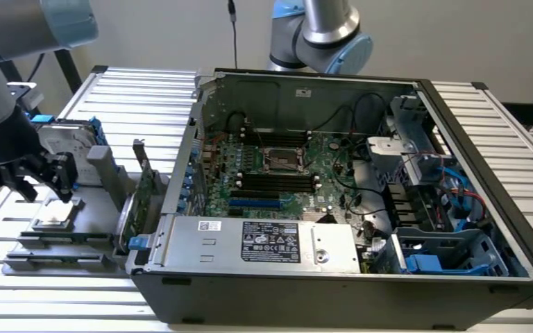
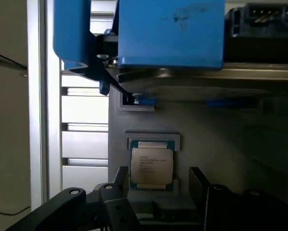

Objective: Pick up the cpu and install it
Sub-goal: 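Pick up the cpu and move it towards the insertion slot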

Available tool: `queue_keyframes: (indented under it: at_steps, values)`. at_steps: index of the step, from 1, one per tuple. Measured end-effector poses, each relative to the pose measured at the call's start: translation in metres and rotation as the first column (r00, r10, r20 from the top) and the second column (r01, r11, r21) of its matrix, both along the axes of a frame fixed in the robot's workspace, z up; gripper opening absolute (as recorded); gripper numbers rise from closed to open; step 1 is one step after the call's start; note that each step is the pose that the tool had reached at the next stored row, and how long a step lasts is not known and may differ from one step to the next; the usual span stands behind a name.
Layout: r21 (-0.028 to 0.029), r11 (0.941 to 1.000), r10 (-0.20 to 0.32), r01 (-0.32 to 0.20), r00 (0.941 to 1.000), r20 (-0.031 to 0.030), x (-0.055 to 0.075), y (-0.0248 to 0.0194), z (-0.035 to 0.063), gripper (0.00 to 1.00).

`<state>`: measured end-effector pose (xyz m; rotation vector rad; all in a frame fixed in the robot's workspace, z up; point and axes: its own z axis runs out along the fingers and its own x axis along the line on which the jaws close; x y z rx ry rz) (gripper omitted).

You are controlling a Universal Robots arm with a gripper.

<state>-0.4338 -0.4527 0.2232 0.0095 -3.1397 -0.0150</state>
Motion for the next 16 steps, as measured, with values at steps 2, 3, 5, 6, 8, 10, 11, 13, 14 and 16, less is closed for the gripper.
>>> queue_keyframes:
  at_steps: [2, 3, 5, 6, 8, 10, 11, 13, 14, 16]
  values:
    - [-0.0001, 0.9999, -0.015, 0.015, 0.9999, -0.0001, 0.0, -0.0001, -0.0037, 0.62]
    - [-0.0002, 0.9998, -0.022, 0.022, 0.9998, -0.0003, 0.0, -0.0002, -0.0053, 0.62]
    - [-0.0002, 0.9997, -0.026, 0.026, 0.9996, -0.0035, 0.0001, -0.0003, -0.0063, 0.62]
    - [-0.0003, 0.9997, -0.026, 0.026, 0.9996, -0.0053, 0.0, -0.0004, -0.0063, 0.62]
    - [-0.0004, 0.9997, -0.026, 0.026, 0.9996, -0.0078, 0.0, -0.0005, -0.0063, 0.62]
    - [-0.0004, 0.9997, -0.026, 0.026, 0.9996, -0.0092, 0.0, -0.0006, -0.0064, 0.62]
    - [-0.0003, 0.9996, -0.026, 0.026, 0.9996, -0.0096, 0.0, -0.0007, -0.0065, 0.62]
    - [-0.0001, 0.9997, -0.026, 0.026, 0.9996, -0.0102, 0.0001, -0.0013, -0.0072, 0.62]
    - [-0.0003, 0.9997, -0.026, 0.026, 0.9996, -0.0108, 0.0001, -0.0017, -0.0076, 0.62]
    - [-0.0003, 0.9997, -0.026, 0.026, 0.9996, -0.0114, 0.0, -0.0026, -0.0088, 0.62]
